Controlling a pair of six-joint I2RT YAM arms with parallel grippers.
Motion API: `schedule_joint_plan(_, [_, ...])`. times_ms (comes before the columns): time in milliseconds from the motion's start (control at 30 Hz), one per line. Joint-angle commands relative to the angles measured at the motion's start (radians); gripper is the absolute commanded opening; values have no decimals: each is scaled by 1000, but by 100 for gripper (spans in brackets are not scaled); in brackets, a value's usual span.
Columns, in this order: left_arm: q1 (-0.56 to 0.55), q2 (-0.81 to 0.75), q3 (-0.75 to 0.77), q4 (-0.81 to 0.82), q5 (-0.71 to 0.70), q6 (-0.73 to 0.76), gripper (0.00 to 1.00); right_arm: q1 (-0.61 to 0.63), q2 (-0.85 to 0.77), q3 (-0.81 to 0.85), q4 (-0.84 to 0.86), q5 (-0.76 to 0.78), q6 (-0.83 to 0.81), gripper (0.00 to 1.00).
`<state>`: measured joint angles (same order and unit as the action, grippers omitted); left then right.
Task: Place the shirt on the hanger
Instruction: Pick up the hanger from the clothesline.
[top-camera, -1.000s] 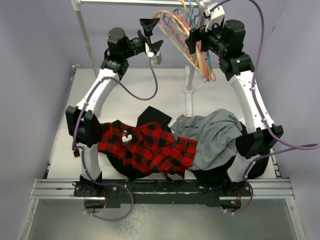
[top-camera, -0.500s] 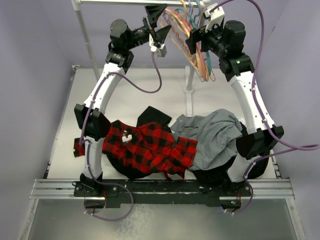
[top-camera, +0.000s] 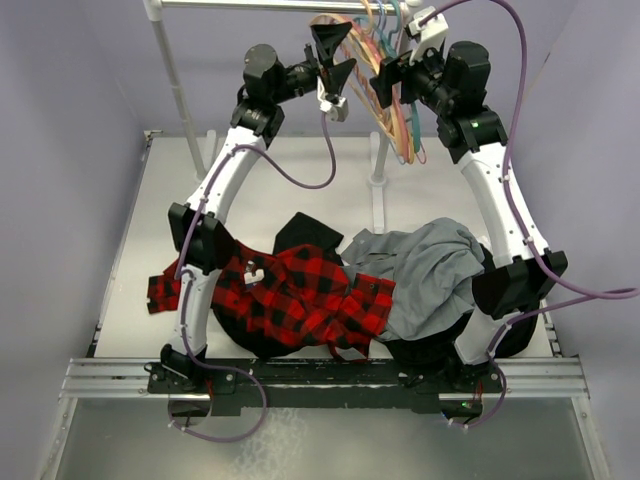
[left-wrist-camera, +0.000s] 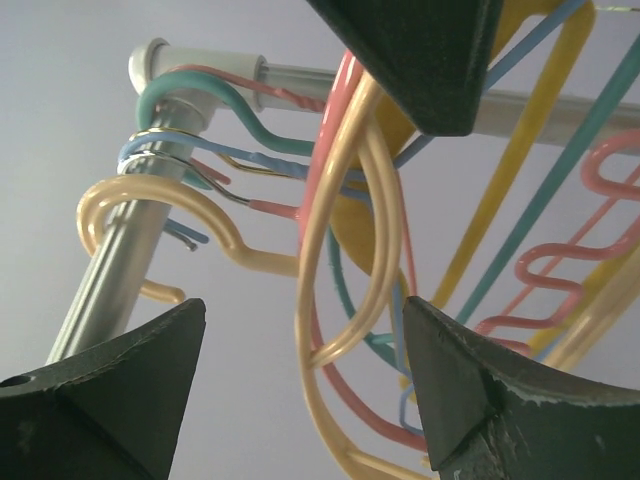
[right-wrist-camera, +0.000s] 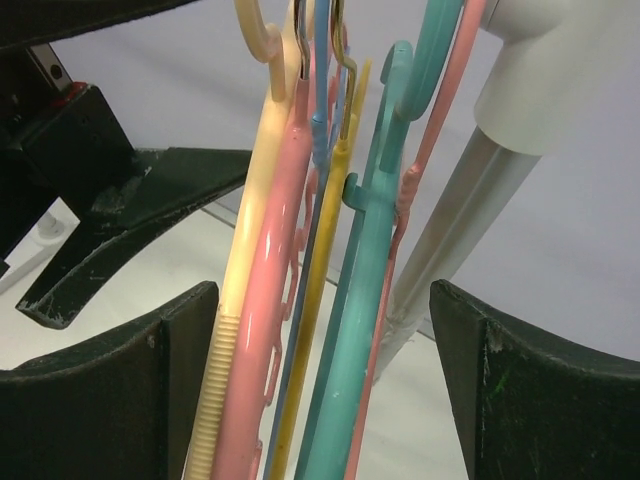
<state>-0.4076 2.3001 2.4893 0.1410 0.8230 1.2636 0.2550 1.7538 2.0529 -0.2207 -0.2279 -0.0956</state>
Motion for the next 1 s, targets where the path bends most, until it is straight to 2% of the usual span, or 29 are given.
schedule_joint_plan(0, [-9,33,91,40,-4,58,82,-2,-34,-4,59,-19,16,87])
schedule_joint_plan(167, [-9,74,127,45,-17,102,79,-2,-31,-5,58,-14,26,82])
schedule_joint_plan(267, [-10,67,115,50,-23,104,78,-2,-70,-30,56,10,31,75])
schedule_joint_plan(433, [-9,7,39,66,-33,93,79,7,-196,-107,78,34,50,83])
schedule_joint_plan(567, [-9,-24,5,65,-43,90,79,64,-289,-127,67,133,31,84])
schedule_joint_plan(633, [-9,-42,-17,66,-50,93,79,126,-329,-123,57,191,9,81])
schedule_joint_plan(800, [-8,-81,-76,87,-67,90,79,248,-250,45,-72,195,16,63])
schedule_joint_plan(967, [-6,-125,-127,106,-79,81,80,257,-135,160,-109,205,56,61])
